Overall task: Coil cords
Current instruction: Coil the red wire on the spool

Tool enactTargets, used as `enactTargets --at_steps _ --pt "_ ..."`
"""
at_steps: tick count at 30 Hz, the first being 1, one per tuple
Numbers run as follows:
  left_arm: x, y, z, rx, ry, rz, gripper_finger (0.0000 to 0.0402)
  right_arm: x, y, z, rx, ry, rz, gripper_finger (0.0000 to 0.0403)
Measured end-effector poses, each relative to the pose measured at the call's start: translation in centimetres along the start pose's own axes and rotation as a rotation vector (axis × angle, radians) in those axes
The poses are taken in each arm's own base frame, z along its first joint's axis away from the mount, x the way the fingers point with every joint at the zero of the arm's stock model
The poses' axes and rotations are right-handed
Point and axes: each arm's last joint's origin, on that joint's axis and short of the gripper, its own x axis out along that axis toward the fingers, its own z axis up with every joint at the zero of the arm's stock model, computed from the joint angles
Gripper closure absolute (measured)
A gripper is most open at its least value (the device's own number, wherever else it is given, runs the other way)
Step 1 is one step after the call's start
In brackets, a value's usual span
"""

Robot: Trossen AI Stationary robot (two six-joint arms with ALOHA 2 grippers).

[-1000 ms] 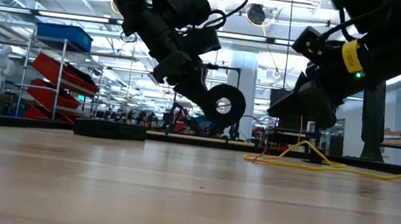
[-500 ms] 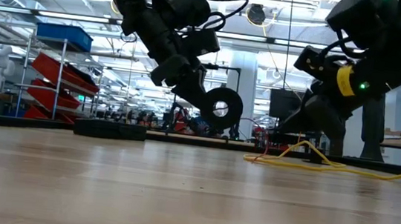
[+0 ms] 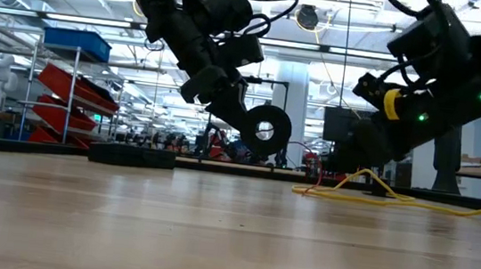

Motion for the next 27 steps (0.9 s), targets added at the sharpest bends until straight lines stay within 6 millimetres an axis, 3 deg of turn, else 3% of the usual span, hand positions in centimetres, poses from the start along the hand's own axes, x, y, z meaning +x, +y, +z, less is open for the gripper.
enactTargets --at_steps 15,22,27 --pt "0.0 -0.3 0.2 0.008 -0.004 0.001 0.0398 2.4 -2.5 0.5 0.07 -0.021 0.106 0.0296" --pt "0.0 -0.3 0.1 0.008 0.002 -0.001 0.0398 4.1 -2.6 -0.7 0.07 0.017 0.126 0.0331" --pt "0.0 -0.4 0.0 0.006 0.021 -0.009 0.0398 4.2 -2.4 -1.1 0.058 0.033 0.145 0.0365"
